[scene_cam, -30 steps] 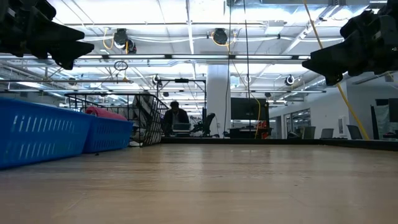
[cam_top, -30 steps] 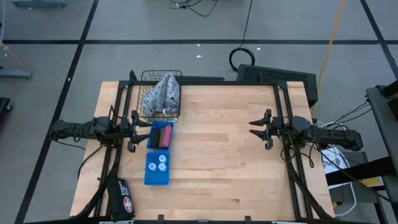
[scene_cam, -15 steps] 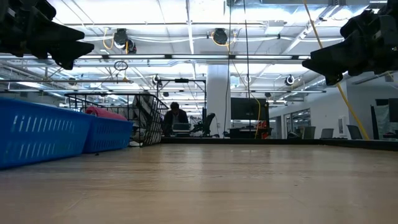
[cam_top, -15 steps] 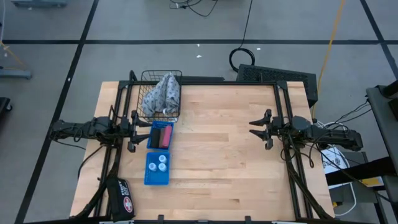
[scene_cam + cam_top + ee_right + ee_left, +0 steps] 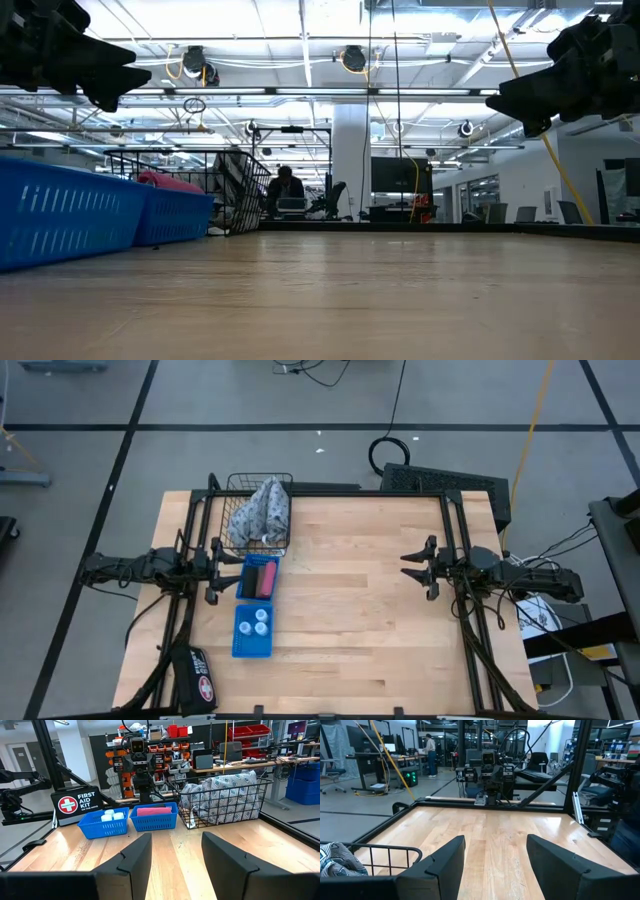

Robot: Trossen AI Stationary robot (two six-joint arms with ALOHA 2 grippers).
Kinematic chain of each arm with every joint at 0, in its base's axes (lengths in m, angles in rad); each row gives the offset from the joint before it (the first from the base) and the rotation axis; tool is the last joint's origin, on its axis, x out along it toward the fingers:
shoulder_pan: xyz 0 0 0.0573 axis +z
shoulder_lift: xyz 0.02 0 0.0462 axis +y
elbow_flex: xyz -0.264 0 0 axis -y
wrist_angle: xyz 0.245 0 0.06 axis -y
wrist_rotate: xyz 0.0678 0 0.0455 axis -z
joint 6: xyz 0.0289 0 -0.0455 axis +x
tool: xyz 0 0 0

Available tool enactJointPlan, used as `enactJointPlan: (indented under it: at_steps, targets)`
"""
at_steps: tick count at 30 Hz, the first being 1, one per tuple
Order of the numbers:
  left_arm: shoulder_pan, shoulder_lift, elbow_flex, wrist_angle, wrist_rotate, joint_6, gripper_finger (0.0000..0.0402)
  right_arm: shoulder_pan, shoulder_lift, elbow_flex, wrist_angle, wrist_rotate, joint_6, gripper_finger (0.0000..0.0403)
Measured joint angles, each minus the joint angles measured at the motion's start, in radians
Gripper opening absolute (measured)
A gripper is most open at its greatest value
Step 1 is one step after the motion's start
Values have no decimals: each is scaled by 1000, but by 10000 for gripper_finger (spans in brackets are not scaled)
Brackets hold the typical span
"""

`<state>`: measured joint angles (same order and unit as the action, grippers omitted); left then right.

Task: Pick & Place Medicine items
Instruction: Return to Home Position

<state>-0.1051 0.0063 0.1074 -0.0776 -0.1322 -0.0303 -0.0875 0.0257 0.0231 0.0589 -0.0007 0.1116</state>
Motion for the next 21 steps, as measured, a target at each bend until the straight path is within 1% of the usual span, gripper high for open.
enactJointPlan:
  at_steps: [21]
  targets:
    - [0, 0, 0, 0, 0, 0, 223, 0, 0, 0, 0, 0, 0, 164]
